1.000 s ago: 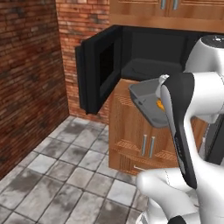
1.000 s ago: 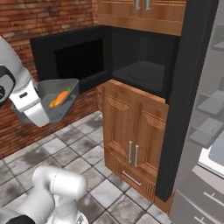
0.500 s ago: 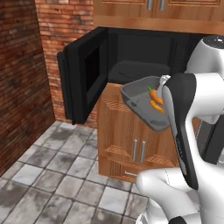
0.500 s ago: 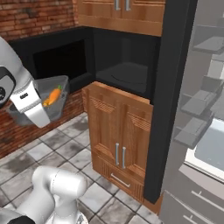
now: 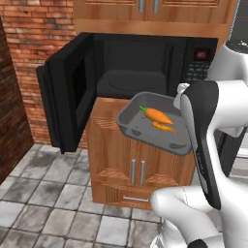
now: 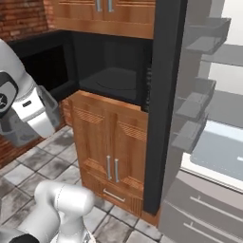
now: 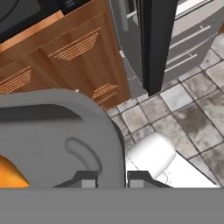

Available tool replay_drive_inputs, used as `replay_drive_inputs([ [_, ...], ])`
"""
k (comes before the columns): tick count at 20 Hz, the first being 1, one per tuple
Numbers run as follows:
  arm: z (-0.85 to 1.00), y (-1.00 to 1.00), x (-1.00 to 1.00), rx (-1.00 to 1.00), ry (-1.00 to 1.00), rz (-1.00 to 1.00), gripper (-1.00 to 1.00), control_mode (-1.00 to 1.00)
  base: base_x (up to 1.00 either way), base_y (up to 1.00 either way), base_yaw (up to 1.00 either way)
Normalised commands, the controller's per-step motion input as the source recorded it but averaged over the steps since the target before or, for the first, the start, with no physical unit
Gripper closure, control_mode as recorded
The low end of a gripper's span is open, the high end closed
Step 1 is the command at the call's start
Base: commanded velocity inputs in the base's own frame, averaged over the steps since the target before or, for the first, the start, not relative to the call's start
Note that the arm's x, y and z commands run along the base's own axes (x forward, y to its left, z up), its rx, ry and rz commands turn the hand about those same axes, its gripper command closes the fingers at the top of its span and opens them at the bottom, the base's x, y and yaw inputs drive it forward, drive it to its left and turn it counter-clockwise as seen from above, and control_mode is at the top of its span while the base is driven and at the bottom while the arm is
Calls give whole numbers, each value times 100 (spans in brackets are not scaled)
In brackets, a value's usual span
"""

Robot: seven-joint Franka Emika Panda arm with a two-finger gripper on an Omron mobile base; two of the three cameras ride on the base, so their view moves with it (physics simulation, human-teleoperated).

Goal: Place the tupperware containing the shrimp and carrot meal in the microwave. Close the microwave door and press the start button to reheat the meal.

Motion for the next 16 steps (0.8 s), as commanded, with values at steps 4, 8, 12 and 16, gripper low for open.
replay_drive_inputs([
  [4, 0, 0, 0, 0, 0, 0, 100, 100, 15, 42, -36],
  [8, 0, 0, 0, 0, 0, 0, 100, 100, 18, 50, -34],
  [12, 0, 0, 0, 0, 0, 0, 100, 100, 21, 48, -35],
  [16, 0, 0, 0, 0, 0, 0, 100, 100, 21, 36, -36],
])
